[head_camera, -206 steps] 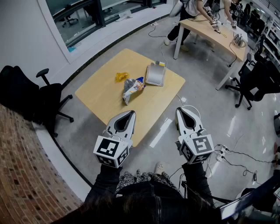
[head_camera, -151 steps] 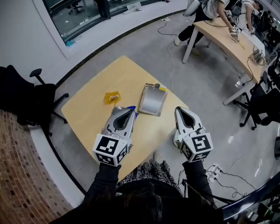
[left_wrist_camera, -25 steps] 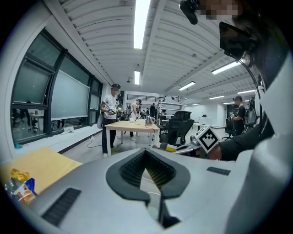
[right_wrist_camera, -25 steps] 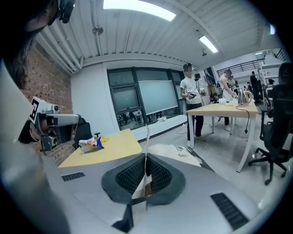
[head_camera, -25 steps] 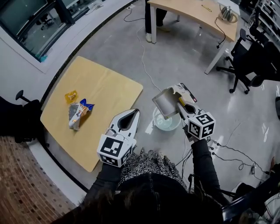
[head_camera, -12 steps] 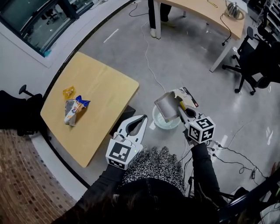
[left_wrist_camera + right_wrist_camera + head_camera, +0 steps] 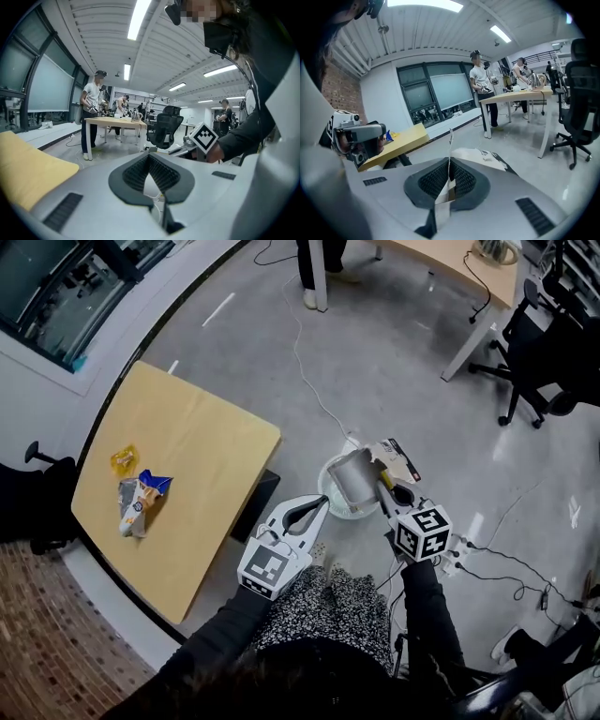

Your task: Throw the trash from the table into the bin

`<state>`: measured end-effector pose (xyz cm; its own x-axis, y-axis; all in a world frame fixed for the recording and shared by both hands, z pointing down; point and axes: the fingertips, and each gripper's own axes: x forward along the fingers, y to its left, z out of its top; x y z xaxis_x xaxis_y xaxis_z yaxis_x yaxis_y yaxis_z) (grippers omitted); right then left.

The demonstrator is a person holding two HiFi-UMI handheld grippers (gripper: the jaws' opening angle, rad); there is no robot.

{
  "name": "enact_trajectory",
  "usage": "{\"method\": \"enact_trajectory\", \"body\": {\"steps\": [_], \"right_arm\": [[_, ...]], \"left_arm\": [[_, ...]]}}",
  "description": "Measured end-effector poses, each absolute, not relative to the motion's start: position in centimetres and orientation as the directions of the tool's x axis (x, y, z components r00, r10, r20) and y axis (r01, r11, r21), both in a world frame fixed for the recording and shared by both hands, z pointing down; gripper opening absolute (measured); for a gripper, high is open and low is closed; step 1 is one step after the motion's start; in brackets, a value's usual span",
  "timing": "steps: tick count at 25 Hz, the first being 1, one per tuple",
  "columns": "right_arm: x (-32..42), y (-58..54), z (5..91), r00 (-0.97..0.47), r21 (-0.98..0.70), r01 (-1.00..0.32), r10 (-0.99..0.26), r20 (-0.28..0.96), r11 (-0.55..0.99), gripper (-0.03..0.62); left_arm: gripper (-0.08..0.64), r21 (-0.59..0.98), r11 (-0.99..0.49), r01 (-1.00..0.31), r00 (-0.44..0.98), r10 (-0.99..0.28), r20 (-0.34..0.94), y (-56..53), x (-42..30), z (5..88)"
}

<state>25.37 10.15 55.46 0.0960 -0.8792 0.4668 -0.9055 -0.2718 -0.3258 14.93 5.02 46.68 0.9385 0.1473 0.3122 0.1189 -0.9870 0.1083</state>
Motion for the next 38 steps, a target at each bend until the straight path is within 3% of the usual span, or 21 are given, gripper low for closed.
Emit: {"method": "enact_trajectory", "body": {"steps": [11, 23, 38], "right_arm": [[27.2, 7.8, 64.3, 0.101, -0.322, -0.892, -0.836, 0.54, -0.316, 0.012], [27.2, 7.7, 76.9, 0.095, -0.394, -0.811, -0.762, 0.64, -0.433, 0.011], [26.6, 7.8, 83.7, 0.087, -0.423, -0.764, -0.728, 0.679, -0.487, 0.012]], "left_arm": [[-0.012, 0.048, -0.989, 0.143, 0.899, 0.15, 0.413, -0.6, 19.7, 57.2], [-0.012, 0.15, -0.981, 0.126, 0.826, 0.187, 0.532, -0.7, 19.9, 69.7], [-0.012, 0.2, -0.976, 0.089, 0.832, 0.183, 0.524, -0.8, 18.3, 72.7]]}}
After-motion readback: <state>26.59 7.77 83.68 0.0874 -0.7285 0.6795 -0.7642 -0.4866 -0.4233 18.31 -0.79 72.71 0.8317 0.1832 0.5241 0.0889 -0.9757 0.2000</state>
